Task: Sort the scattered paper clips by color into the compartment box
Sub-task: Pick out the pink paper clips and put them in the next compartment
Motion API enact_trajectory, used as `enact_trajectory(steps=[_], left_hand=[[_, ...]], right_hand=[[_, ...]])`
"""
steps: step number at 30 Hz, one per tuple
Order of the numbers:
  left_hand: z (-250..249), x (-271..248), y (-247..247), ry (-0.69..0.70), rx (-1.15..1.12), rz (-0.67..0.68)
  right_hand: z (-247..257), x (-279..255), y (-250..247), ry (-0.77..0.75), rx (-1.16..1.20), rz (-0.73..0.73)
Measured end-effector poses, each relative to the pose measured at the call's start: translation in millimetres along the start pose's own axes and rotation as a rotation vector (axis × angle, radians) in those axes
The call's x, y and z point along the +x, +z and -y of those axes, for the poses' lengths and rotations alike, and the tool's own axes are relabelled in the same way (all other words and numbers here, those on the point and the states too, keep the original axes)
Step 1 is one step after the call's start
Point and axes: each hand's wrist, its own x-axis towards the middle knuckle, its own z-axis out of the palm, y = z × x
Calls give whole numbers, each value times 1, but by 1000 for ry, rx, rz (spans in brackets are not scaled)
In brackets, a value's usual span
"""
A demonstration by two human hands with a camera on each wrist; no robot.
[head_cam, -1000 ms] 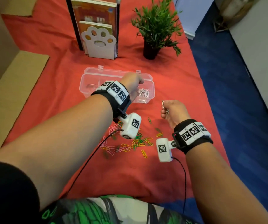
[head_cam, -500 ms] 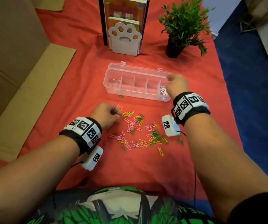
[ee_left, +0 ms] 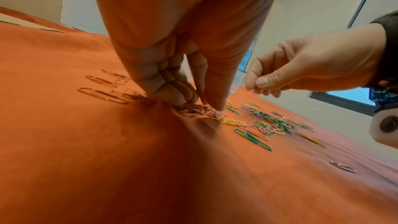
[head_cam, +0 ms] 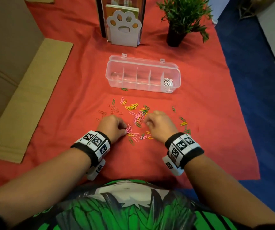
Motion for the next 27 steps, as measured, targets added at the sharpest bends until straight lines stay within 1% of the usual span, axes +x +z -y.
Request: enact_trajectory(steps=[3,5,9,12,14,16,20,24,27], left_hand=[[-2,2,5,60,64,-33],[-3,4,6,73,88,-26],[2,6,1,67,78,-33],[8,8,-4,44,104,-75],[9,8,-5,48,126,-70],[8,6,-5,74,165,-52],[5,3,-3,91,190,-58],[4,4,-5,93,150,-65],[2,4,-9,54,64,-119]], right_hand=[[5,-12,19,-88,-61,54],[6,-17,27,-101,-106,55],[-9,-18,27,-27,-151,76],[-27,-15,18,61,-116,11],[-32,-15,12,90,-103,-38],[-27,-16,11,61,-111,-47],[-8,-23,23,-53,-168,12],[5,-25,36,-107,-199,30],[15,-21,41,-115,-228,34]])
